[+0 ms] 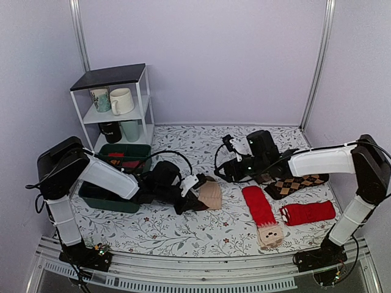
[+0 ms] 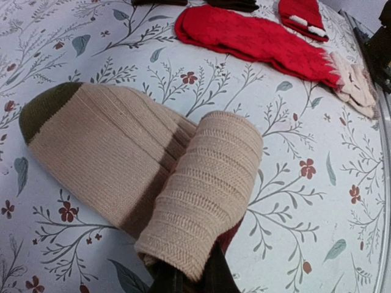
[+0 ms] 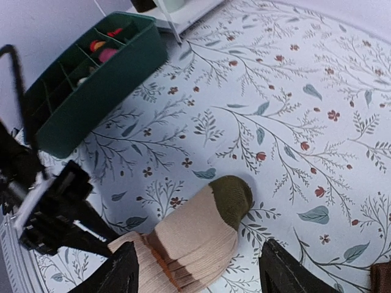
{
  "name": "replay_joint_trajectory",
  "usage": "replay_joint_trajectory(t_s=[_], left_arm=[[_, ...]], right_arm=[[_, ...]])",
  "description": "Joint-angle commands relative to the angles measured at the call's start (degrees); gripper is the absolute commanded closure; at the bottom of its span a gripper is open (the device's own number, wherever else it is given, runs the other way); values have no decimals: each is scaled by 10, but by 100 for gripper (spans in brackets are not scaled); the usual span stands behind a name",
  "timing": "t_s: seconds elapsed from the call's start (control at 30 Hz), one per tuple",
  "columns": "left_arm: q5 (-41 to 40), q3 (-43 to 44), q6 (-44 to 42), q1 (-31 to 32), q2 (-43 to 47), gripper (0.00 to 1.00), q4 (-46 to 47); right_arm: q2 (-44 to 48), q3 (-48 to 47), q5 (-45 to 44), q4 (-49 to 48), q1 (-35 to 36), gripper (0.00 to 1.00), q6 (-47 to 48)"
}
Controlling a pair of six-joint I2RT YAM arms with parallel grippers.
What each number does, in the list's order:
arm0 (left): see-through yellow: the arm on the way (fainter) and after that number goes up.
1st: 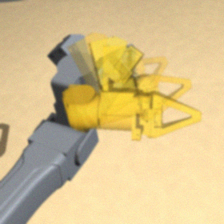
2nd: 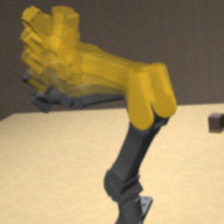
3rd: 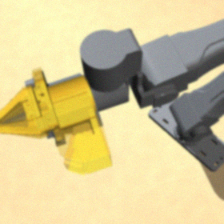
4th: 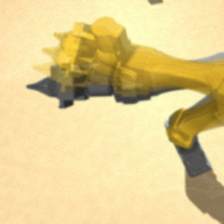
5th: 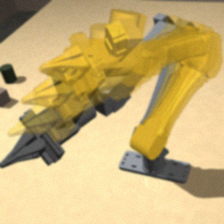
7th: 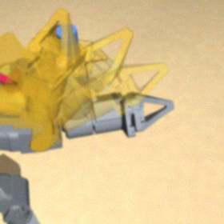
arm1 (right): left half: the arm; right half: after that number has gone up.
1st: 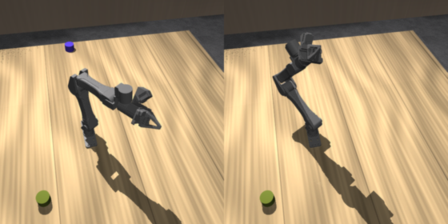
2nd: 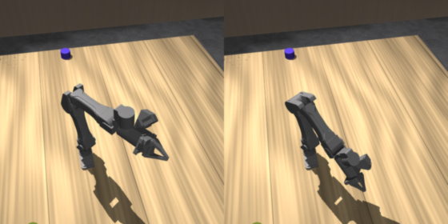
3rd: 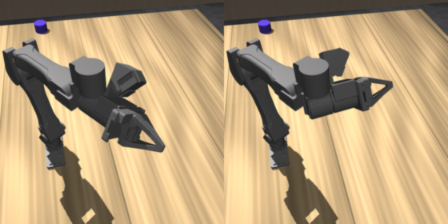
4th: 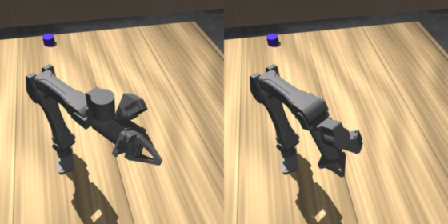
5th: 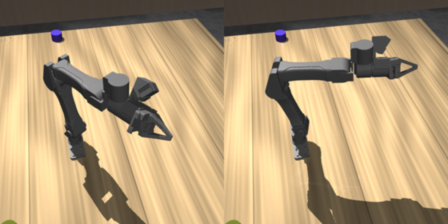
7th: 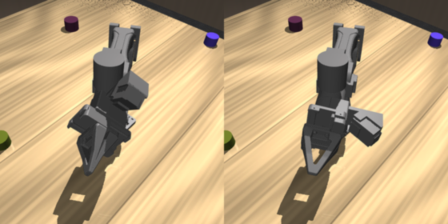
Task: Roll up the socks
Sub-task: Roll a pair of socks at the center of the board.
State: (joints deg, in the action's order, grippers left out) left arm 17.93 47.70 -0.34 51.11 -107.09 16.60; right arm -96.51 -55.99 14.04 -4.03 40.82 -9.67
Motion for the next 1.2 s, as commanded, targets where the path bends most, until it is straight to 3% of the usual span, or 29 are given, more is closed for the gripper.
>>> replay_joint_trajectory(t_s=[0.0,0.2,0.5,0.77,0.93,1.0,1.17], left_arm=[[4,-14,6,-9,-76,100,-154],[11,5,3,-12,-93,100,-175],[12,6,3,-15,-90,100,-180],[12,3,3,-15,-88,100,-173],[13,4,1,-15,-89,100,-172],[13,4,2,-15,-89,100,-169],[5,2,3,-15,-81,100,-160]], right_arm=[[67,54,70,-50,-2,32,64],[53,116,164,-82,20,29,91],[-6,137,153,-137,38,27,131],[-50,115,80,-139,57,24,121],[-67,107,77,-140,66,25,119],[-72,107,83,-142,67,31,115],[-83,106,105,-124,67,73,100]])
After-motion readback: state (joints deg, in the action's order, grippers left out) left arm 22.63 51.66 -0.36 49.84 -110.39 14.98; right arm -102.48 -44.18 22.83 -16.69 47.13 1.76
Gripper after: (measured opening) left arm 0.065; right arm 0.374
